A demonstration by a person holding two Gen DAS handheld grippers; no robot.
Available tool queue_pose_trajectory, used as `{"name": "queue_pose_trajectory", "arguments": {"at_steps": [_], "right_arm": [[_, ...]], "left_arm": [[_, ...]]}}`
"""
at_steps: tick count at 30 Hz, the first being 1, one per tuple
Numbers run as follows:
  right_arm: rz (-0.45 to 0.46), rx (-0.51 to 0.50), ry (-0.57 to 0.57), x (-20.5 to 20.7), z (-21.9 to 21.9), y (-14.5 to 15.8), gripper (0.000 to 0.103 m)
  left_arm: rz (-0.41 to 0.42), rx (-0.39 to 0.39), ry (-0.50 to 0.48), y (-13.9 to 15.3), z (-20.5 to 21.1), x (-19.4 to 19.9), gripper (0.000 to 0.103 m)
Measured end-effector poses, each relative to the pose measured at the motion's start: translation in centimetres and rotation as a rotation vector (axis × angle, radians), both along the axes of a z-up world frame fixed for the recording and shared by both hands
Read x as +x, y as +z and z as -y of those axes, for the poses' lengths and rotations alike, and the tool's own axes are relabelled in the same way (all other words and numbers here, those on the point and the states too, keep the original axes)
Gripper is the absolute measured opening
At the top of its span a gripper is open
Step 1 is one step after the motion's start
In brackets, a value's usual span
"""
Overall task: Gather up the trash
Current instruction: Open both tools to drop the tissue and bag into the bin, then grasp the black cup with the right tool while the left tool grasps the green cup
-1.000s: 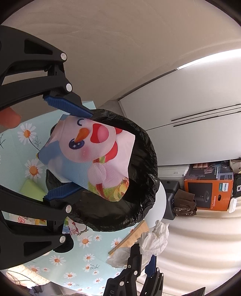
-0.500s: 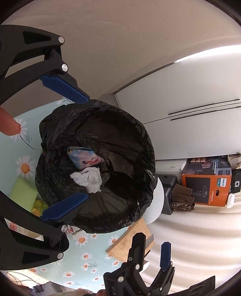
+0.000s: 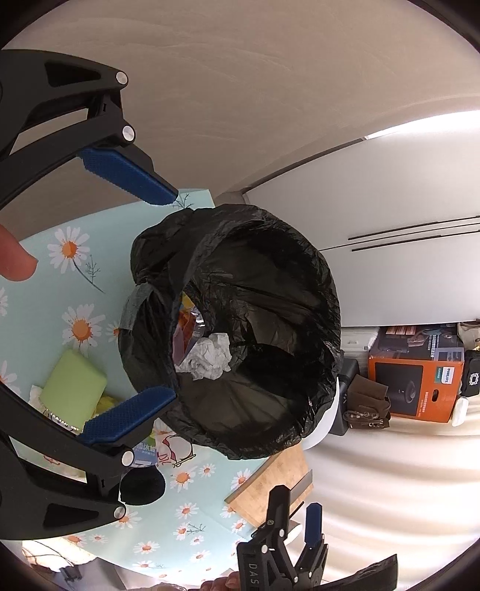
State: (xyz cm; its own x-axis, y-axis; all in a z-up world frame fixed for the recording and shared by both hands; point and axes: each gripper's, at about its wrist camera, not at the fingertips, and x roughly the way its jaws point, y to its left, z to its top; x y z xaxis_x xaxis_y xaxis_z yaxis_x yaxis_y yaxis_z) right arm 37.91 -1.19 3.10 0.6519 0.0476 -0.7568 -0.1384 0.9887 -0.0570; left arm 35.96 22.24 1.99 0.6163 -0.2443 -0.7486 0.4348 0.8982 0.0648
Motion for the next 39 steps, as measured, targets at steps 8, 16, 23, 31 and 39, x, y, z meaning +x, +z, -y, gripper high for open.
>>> {"name": "queue_pose_trajectory", "arguments": {"at_steps": [8, 16, 23, 31, 39], "right_arm": [[-0.06, -0.04, 0.004, -2.0, 0.6, -2.0, 0.086], [-0.125, -0.059, -0.015, -3.2, 1.9, -4.2, 0.086], [-0.211, -0.066, -0.03, -3.7, 2.7, -7.1, 0.086], [-0.299, -0.088, -0.024, -4.5, 2.7, -10.1, 0.086], [-0.354, -0.089, -0.021, -5.0, 2.3, -11.9, 0.086]], "left_arm": [[-0.03, -0.018, -0.002, -2.0, -0.5, -2.1, 0.097], [-0.104, 0.021, -0.04, -5.7, 0.1, -2.9, 0.097], [-0.158, 0.082, -0.12, -9.0, 1.1, -3.8, 0.097], [-0.224, 0.105, -0.21, -11.9, 2.1, -4.4, 0.097], [-0.247, 0.125, -0.316, -13.3, 3.2, -5.3, 0.097]]}}
